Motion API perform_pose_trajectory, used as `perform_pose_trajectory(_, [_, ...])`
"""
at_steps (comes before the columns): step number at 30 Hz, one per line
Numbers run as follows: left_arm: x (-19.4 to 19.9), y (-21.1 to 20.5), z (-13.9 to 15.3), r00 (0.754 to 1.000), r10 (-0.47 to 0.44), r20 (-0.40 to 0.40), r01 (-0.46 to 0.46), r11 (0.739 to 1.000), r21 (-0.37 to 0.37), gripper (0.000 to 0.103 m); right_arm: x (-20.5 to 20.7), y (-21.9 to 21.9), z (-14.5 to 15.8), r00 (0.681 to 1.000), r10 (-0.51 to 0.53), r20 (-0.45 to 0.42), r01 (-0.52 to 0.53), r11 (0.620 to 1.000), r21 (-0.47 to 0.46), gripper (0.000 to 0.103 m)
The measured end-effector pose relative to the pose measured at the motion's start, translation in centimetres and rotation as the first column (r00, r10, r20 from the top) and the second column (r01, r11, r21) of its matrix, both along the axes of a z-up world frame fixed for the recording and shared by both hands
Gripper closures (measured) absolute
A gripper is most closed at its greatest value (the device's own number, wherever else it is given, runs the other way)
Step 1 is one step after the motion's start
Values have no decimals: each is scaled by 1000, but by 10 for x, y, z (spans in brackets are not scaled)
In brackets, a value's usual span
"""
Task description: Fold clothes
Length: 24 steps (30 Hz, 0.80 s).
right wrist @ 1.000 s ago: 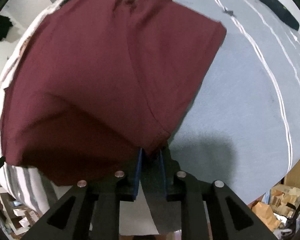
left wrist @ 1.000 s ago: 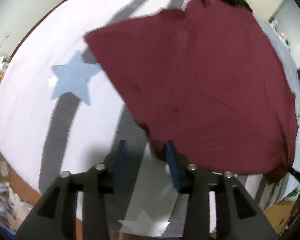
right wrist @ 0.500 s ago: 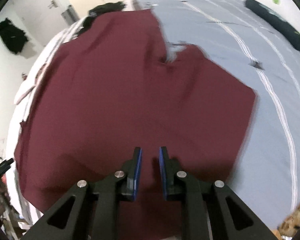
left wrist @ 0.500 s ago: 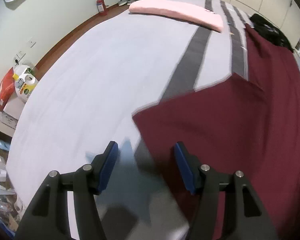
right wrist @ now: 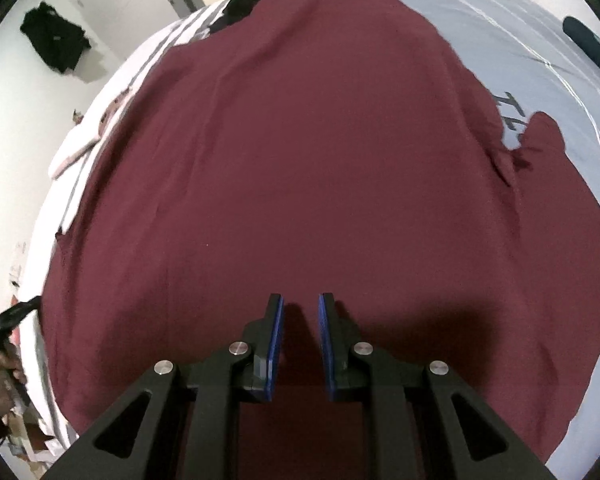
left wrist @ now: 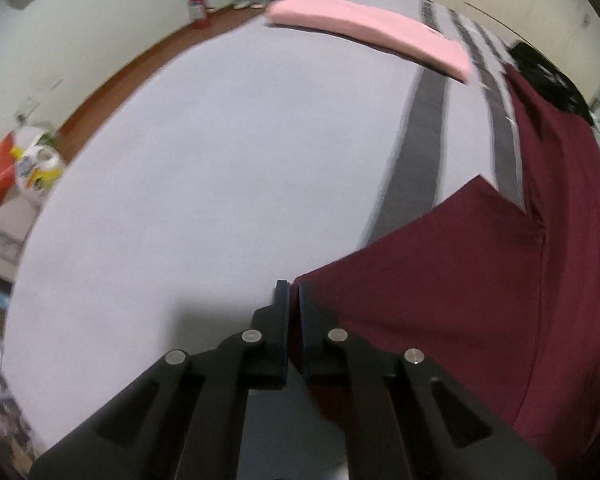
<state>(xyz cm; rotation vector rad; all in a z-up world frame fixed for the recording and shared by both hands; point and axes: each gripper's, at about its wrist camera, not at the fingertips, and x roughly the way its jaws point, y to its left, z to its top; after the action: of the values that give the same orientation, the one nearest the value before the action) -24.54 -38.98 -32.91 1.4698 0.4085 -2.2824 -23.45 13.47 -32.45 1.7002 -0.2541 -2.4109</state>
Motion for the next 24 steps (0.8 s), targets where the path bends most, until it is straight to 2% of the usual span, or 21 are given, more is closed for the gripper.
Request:
perform_pose_trajectory(5, [-7,-8,-20,1000,-1,14,1,1000,14,102,-13,-1,-13,1000,3,27,-3,1000,28,87])
perform_pose_trajectory(8, [-10,-5,-11,1000,20,0,-20,1000,16,97,-17,-2,-14,1000,2,28,-3,999,33,87])
perform_pose_trajectory(10, [-11,-1,3,999,51,-12,-51,998,-29,85,-17,-1,-11,1000,-2,22,2,999,41,87])
perform_pose_trajectory(12, [-14,6,18,998,31,-60,-35,997,-67,66,-19,0,-8,1000,-20,15,19,999,45,87])
perform_pose_trajectory(15, [-43,28,24,989,-113,-97,105,991,-82,46,-22,5,-1,998,-59,0,59,997,48,87])
perform_pose_trajectory(18, [-76,53,20,959,-266,-99,259,963,-76,46,-23,13,6,996,-94,-12,94,994,53,80])
perform_pose_trajectory(20, [-99,67,12,930,-356,-94,352,934,-53,46,-23,18,9,993,-115,-14,116,992,54,80])
perform_pose_trajectory(24, [-146,85,-11,885,-461,-62,461,887,-27,47,-24,19,16,990,-137,-17,138,988,68,80])
